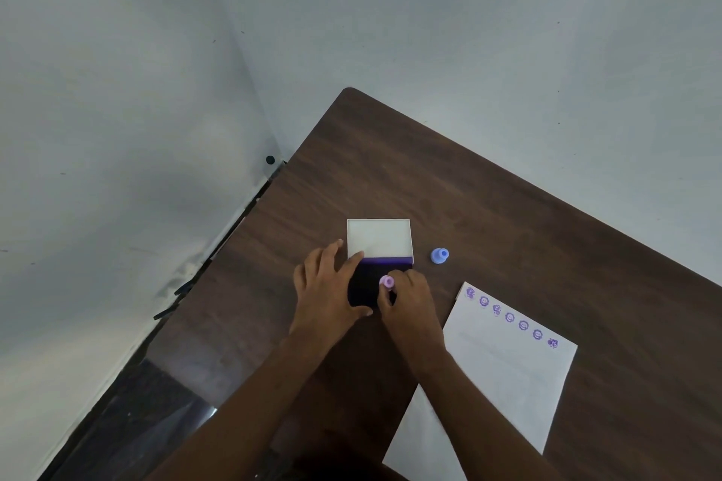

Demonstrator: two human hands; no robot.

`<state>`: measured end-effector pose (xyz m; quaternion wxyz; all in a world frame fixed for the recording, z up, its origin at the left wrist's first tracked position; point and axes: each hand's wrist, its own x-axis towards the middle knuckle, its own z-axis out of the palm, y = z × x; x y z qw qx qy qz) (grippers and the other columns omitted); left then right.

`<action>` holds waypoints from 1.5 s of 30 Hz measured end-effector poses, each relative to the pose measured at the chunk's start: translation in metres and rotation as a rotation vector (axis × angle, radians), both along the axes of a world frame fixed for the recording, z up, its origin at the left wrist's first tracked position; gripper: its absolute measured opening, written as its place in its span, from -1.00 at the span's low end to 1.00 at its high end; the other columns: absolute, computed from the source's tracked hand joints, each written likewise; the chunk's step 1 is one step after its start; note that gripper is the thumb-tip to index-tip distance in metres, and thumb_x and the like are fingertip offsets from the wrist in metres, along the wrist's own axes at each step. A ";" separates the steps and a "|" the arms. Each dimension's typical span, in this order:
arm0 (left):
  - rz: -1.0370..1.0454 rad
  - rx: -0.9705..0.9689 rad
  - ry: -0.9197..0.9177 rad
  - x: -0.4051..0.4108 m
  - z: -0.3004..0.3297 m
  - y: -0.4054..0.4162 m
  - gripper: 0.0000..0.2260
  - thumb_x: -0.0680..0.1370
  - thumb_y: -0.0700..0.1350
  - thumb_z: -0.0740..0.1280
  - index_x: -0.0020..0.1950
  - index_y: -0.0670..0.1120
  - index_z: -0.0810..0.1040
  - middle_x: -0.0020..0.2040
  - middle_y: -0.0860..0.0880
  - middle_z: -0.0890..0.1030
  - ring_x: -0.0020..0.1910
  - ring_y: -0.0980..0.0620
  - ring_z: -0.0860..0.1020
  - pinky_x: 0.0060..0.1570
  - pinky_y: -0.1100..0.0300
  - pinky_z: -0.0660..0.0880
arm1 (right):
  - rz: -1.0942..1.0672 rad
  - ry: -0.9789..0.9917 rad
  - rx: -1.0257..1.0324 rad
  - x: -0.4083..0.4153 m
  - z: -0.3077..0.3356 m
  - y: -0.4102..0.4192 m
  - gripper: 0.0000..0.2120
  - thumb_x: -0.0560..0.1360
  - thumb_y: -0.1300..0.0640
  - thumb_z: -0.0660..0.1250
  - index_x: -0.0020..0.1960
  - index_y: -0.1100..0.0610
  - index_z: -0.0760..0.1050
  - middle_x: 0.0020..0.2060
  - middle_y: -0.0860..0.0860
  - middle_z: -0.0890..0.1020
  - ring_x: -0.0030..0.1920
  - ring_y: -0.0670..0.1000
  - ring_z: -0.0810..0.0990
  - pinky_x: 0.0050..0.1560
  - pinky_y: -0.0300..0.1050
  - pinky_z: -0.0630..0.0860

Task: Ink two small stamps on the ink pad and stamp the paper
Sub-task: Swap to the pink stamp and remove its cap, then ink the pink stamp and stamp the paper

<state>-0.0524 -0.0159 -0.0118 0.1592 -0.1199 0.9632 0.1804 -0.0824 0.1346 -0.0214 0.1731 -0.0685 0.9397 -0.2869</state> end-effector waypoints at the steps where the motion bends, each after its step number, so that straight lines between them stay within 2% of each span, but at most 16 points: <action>1: -0.003 -0.001 -0.007 0.000 0.000 0.000 -0.14 0.32 0.27 0.46 0.50 0.19 0.10 0.57 -0.04 0.04 0.52 -0.13 0.01 0.44 -0.19 0.03 | 0.000 0.007 -0.003 0.001 0.001 0.000 -0.76 0.56 0.09 0.25 0.17 0.17 0.49 0.11 0.10 0.58 0.08 0.00 0.52 0.06 -0.31 0.33; 7: 0.016 0.012 -0.004 0.000 -0.001 0.002 -0.17 0.34 0.22 0.48 0.50 0.19 0.13 0.57 -0.05 0.05 0.52 -0.13 0.01 0.44 -0.19 0.02 | 0.014 -0.006 -0.003 -0.001 0.001 0.000 -0.76 0.55 0.11 0.25 0.17 0.20 0.49 0.12 0.13 0.58 0.11 0.04 0.52 0.10 -0.24 0.37; 32: 0.022 0.009 -0.003 -0.001 -0.001 0.002 -0.20 0.33 0.20 0.48 0.48 0.19 0.17 0.55 -0.04 0.11 0.51 -0.12 0.05 0.43 -0.19 0.06 | -0.015 -0.112 -0.015 -0.004 0.000 0.004 -0.71 0.56 0.06 0.25 0.22 0.18 0.47 0.17 0.12 0.57 0.14 0.03 0.52 0.13 -0.28 0.34; 40: 0.021 0.024 0.020 0.001 0.006 0.009 -0.15 0.33 0.26 0.44 0.51 0.16 0.09 0.55 -0.04 0.11 0.52 -0.11 0.07 0.42 -0.19 0.09 | -0.020 -0.161 -0.024 -0.007 0.002 0.003 -0.71 0.57 -0.02 0.20 0.16 0.15 0.51 0.10 0.08 0.60 0.06 -0.02 0.53 0.06 -0.29 0.37; 45: -0.011 0.079 0.120 -0.004 0.022 0.020 -0.28 0.42 0.27 0.36 0.50 0.14 0.18 0.54 0.04 0.18 0.50 -0.03 0.13 0.44 -0.07 0.11 | -0.211 -0.170 -0.107 -0.005 0.012 0.016 -0.63 0.58 -0.09 0.16 0.14 0.15 0.54 0.06 0.08 0.64 -0.04 -0.08 0.50 0.03 -0.25 0.38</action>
